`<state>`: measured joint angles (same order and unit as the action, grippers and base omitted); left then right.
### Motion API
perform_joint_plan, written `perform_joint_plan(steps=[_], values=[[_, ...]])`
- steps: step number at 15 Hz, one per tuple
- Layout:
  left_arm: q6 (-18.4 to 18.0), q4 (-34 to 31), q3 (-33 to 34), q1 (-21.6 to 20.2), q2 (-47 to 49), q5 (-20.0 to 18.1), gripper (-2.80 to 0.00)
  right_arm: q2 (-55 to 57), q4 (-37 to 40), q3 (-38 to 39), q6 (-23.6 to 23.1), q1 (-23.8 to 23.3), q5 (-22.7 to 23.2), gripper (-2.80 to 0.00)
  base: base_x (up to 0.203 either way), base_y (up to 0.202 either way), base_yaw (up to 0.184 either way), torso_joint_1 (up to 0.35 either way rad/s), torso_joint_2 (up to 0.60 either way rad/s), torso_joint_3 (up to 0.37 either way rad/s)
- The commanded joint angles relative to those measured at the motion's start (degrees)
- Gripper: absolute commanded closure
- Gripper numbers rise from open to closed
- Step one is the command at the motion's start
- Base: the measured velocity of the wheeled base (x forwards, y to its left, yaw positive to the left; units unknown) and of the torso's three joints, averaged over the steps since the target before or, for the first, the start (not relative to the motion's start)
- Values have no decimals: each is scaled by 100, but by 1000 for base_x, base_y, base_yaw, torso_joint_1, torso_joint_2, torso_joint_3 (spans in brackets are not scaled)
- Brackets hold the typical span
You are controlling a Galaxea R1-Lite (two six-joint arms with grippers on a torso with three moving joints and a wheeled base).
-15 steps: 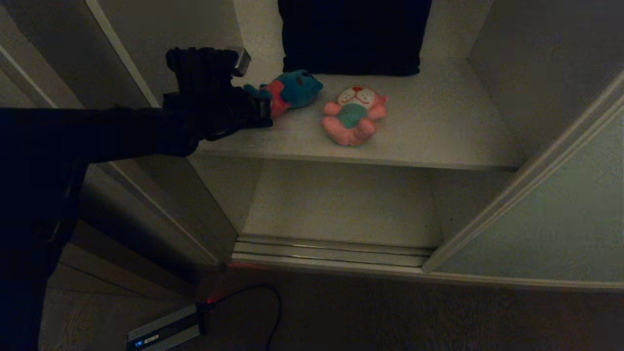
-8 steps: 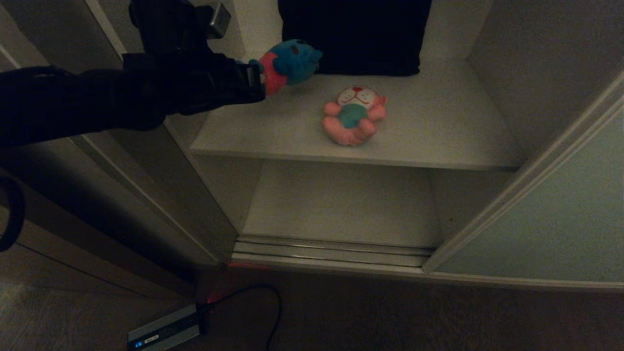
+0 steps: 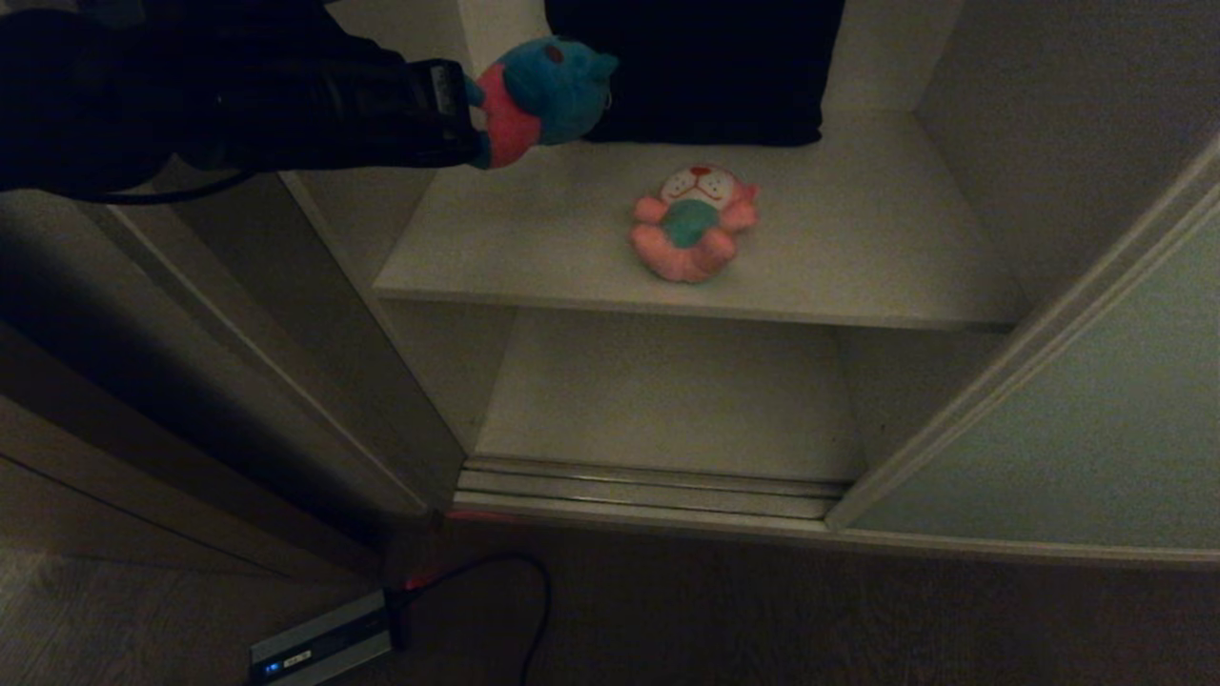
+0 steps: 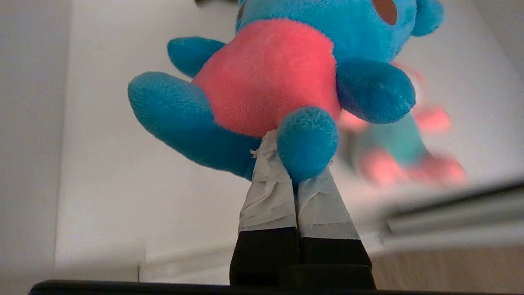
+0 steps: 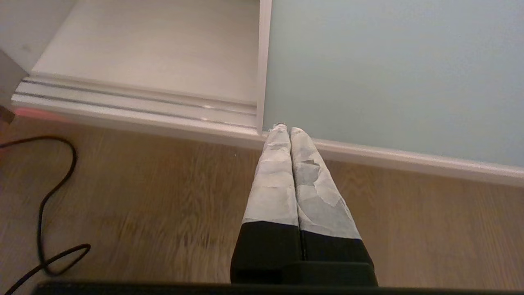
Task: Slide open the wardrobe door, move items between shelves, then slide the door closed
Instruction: Place the blue doll on the lower shelf
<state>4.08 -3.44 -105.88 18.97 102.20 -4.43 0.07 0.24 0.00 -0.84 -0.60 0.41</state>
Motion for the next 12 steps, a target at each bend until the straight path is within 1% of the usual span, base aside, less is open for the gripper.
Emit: perform_joint_plan(steps=[1,5,8,10,12], values=[[-17,-178,437,176,-695,-8,0,1,2,18,-4,6,2,0,-134,0,8,5,2,1],[-21,-280,620,206,-1138,0,0,1,2,18,-4,-2,2,0,-197,0,0,2,5,3],[-21,-283,802,196,-1258,25,0,1,2,18,-4,-2,2,0,-185,0,-6,0,4,2],[-21,-290,1070,188,-1474,60,0,1,2,18,-4,2,2,0,0,0,0,0,0,0],[-19,-356,1463,184,-1894,47,0,1,2,18,-4,-1,2,0,0,0,0,0,0,0]])
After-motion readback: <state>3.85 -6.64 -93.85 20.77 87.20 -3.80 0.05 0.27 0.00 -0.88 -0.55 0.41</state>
